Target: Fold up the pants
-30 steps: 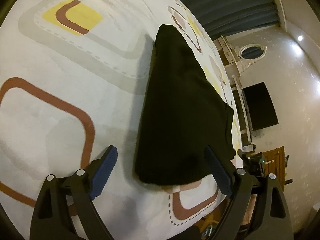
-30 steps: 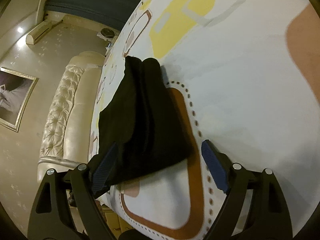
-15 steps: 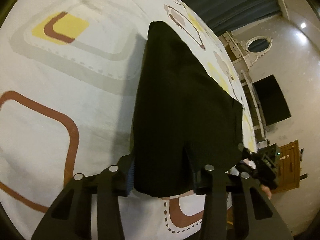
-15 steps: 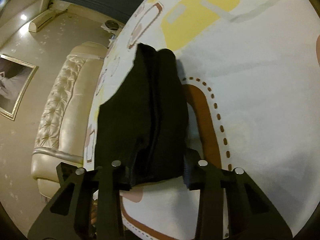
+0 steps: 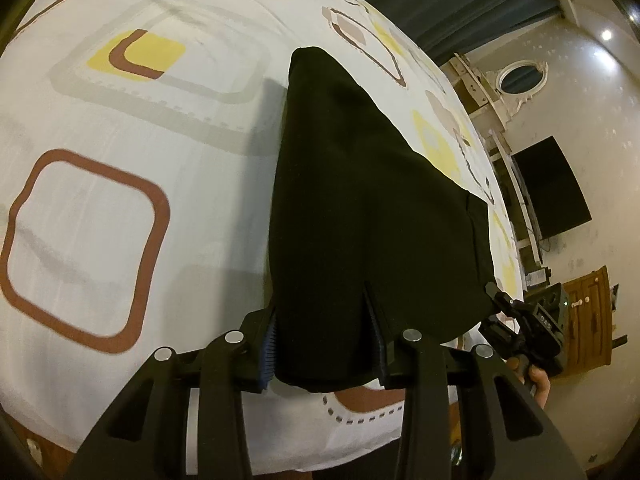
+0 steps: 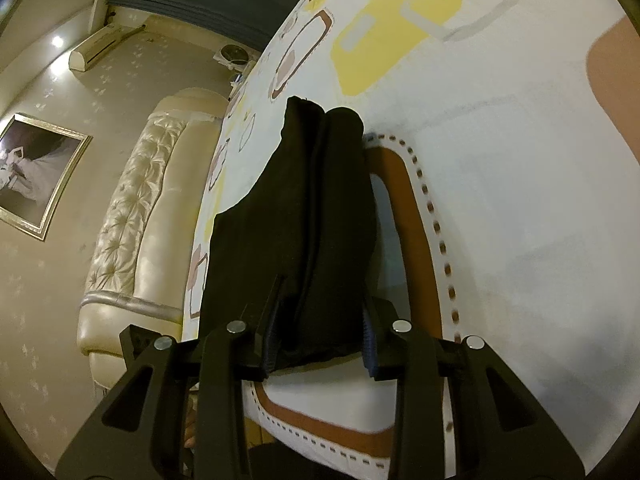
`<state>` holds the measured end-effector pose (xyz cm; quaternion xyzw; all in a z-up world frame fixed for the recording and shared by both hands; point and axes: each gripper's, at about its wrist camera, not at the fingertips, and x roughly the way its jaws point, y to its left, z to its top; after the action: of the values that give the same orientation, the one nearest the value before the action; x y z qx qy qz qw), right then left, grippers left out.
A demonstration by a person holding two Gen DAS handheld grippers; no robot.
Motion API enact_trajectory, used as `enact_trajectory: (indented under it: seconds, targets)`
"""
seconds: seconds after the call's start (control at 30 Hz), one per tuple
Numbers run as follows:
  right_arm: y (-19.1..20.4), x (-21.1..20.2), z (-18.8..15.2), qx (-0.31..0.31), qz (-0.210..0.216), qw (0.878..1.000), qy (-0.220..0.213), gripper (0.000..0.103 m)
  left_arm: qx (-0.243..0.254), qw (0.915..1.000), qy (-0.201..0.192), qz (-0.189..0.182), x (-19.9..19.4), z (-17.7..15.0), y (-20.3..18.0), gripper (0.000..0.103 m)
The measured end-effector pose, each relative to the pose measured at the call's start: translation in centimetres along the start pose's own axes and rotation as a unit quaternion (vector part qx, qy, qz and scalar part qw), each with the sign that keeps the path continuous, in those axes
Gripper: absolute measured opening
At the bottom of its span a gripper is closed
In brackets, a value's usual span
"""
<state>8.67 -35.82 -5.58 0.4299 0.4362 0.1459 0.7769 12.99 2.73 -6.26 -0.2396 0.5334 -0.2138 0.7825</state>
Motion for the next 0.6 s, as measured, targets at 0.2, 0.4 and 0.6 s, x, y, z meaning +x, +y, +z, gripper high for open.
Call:
enact_trajectory:
  seconds: [0.2, 0.4, 0.6]
  targets:
    - [-1.0, -0.2, -1.1, 0.006, 0.000, 1.000, 0.004, 0.032, 0.011, 0.9999, -0.002, 0.006, 0.1, -0.6, -0.5, 0.038]
    - [-1.6, 0.2, -1.3, 0.013, 0.001, 1.000, 0.002, 0.032, 0.015, 0.9999, -0.004, 0.004, 0.4, -0.6, -0.2, 0.038]
    - [-1.7, 0.2, -1.4, 0.011, 0.000, 1.000, 0.002, 0.032, 0.014, 0.9999, -0.007, 0.005, 0.2, -0.9, -0.3, 0.038]
